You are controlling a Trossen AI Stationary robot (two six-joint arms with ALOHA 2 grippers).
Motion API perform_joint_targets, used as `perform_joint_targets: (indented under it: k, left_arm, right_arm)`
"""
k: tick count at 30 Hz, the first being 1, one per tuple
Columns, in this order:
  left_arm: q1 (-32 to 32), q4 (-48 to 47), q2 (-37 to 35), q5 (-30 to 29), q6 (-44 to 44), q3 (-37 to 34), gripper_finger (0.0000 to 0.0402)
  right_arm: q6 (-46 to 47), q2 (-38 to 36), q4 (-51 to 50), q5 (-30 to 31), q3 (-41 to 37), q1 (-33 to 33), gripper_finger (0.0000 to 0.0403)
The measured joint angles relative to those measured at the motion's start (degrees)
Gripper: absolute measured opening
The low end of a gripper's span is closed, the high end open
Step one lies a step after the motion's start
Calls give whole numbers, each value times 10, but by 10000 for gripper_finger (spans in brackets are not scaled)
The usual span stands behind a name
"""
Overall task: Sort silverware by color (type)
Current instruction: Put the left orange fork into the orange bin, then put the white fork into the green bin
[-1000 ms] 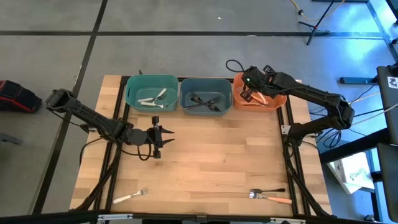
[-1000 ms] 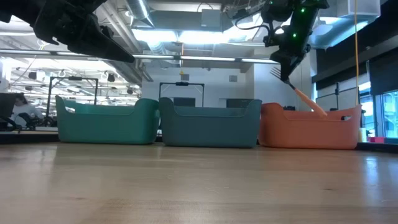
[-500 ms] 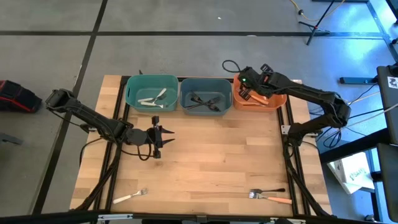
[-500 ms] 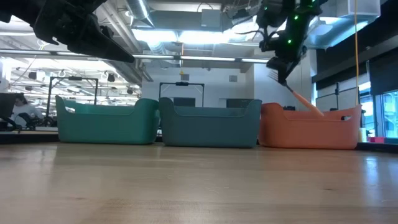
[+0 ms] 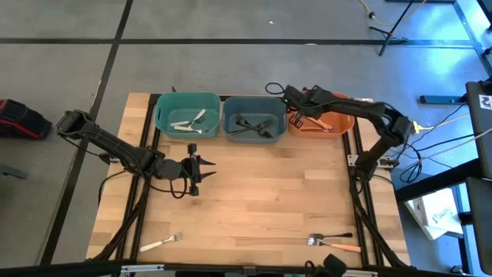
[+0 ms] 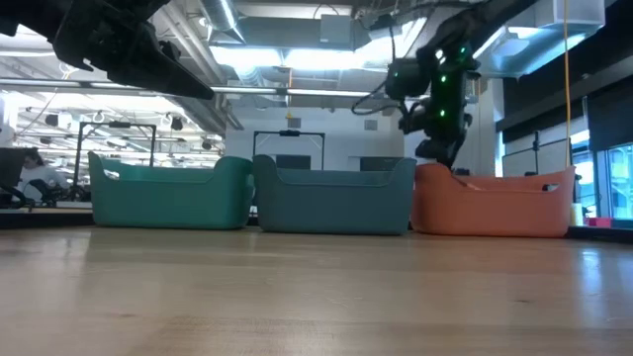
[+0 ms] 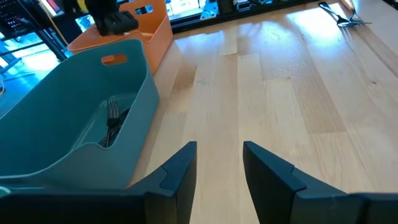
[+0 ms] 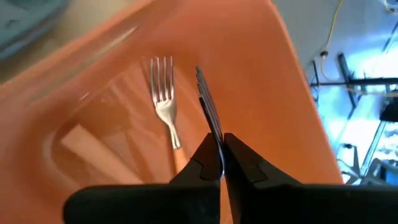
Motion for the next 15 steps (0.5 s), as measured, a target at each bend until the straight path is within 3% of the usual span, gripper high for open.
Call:
perform_joint_targets:
  k: [10,15]
  left_arm:
    - [0,0,0,4,0,0,125]
    - [0,0,0,4,0,0,125]
  right_arm:
    - [48,37,23,1,0,-3,4]
    - [48,32,23,2,0,-1,51]
